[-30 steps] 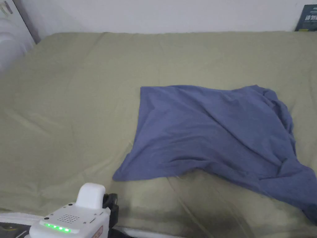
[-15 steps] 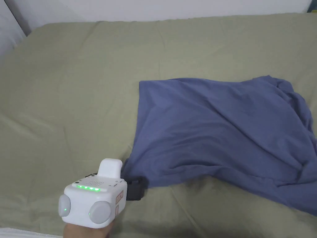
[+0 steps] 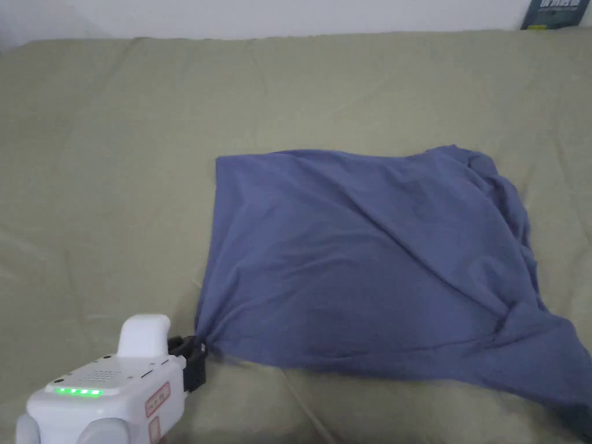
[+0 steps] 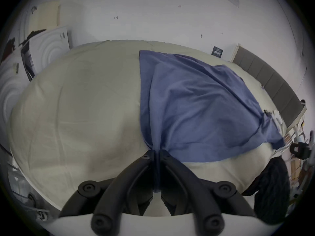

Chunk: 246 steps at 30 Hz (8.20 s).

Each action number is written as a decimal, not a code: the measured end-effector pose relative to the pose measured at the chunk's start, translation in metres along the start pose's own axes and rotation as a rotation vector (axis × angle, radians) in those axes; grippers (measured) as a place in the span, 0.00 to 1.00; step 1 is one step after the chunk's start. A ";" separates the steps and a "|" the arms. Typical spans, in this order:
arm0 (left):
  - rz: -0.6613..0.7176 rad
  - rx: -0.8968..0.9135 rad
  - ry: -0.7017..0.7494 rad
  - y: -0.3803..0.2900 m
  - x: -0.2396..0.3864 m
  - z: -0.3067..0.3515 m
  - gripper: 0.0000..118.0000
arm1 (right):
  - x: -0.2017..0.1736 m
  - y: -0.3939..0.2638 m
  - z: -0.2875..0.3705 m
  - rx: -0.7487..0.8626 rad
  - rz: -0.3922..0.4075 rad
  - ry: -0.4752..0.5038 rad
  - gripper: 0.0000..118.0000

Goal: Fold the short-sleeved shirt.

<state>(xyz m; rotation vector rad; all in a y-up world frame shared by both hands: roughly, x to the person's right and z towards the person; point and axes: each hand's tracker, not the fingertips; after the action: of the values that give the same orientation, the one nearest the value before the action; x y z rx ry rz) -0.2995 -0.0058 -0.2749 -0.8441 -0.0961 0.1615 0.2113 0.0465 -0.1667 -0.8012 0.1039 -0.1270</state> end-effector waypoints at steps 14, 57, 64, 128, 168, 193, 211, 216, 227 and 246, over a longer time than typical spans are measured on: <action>-0.022 0.056 -0.018 0.019 0.018 0.029 0.05 | 0.019 0.047 -0.076 -0.099 0.202 -0.121 0.99; 0.093 0.138 0.126 0.123 0.052 -0.026 1.00 | 0.024 0.188 -0.129 0.153 0.125 0.263 1.00; -0.134 0.184 0.168 0.055 0.063 0.010 0.01 | -0.002 0.106 -0.055 0.254 0.179 0.093 0.09; -0.012 0.161 -0.011 0.119 0.021 0.054 0.07 | 0.020 0.187 -0.047 0.007 0.095 0.031 0.07; -0.049 0.133 0.109 0.114 0.033 -0.008 0.00 | 0.019 0.103 -0.039 0.071 0.040 -0.142 0.01; 0.070 -0.222 0.094 0.206 -0.004 -0.179 0.01 | 0.012 0.171 -0.109 -0.030 0.155 -0.153 0.08; 0.062 -0.129 0.004 0.214 0.015 -0.133 0.01 | 0.042 0.269 -0.321 -0.333 0.136 -0.089 0.90; 0.068 -0.137 0.004 0.211 0.014 -0.139 0.01 | 0.056 0.260 -0.334 -0.427 0.023 -0.056 0.56; 0.072 -0.119 0.001 0.203 0.022 -0.137 0.01 | 0.040 0.262 -0.281 -0.296 0.167 -0.085 0.00; 0.045 0.095 -0.065 0.089 0.020 0.096 0.01 | 0.025 0.169 -0.022 0.018 0.230 0.063 0.01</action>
<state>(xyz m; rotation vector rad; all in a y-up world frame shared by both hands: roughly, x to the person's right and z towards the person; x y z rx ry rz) -0.3036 0.1264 -0.2772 -0.7470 -0.1294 0.2337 0.2454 0.1432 -0.3052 -0.7624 0.2526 0.0642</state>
